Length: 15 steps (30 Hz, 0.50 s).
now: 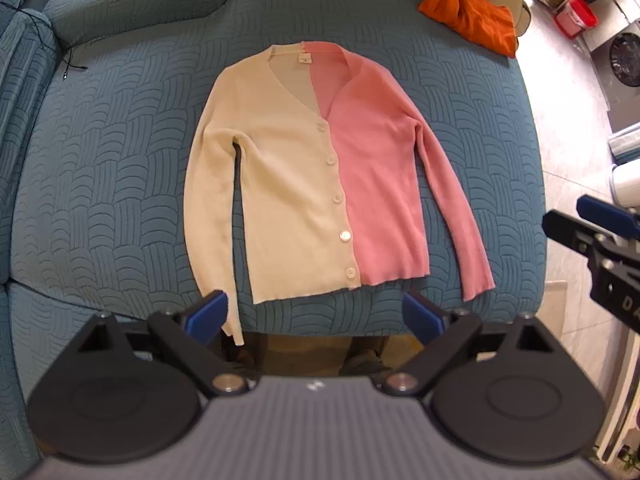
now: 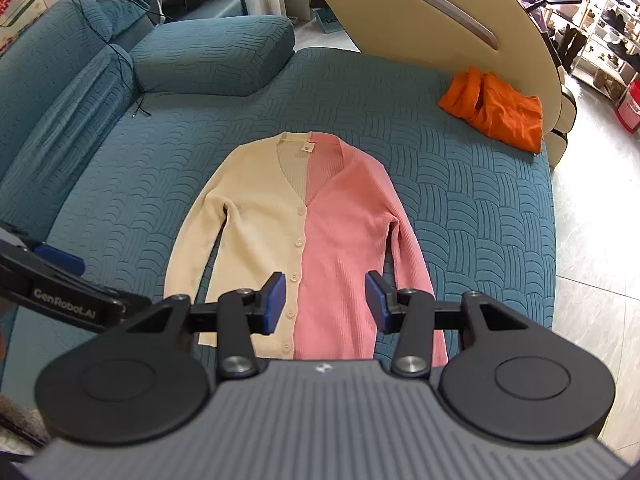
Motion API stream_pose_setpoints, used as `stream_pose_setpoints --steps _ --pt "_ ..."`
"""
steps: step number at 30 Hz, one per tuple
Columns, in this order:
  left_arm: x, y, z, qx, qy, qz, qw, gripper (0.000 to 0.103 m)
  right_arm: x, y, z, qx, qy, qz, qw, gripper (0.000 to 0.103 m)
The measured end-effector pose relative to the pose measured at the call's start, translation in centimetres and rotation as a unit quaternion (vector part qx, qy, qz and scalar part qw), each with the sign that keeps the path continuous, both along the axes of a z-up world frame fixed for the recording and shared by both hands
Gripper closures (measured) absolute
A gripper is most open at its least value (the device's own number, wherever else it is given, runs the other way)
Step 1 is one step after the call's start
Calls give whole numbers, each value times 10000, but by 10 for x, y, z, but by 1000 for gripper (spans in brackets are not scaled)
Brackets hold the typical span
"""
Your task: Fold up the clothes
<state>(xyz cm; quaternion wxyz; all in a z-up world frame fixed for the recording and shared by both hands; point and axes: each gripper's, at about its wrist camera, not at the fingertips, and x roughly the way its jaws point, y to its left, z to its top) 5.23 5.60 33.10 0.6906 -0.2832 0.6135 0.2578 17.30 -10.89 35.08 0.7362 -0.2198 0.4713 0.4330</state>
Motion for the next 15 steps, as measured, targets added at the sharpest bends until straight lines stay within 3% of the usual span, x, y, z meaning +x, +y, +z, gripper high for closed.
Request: stream_pose_setpoints --steps 4,8,10,15 --pt "4 -6 2 488 342 -141 9981 0 -2 0 -2 -54 -90 47 9999 56" --pt "7 -14 12 512 -4 -321 9982 0 -6 0 -4 -134 -212 143 9996 56" --pt "7 -17 19 738 -40 -332 9967 0 -8 -1 -5 -146 -221 149 9995 56" --pt "0 -7 25 687 -270 92 9972 0 -9 -4 -5 -169 -238 152 9995 56"
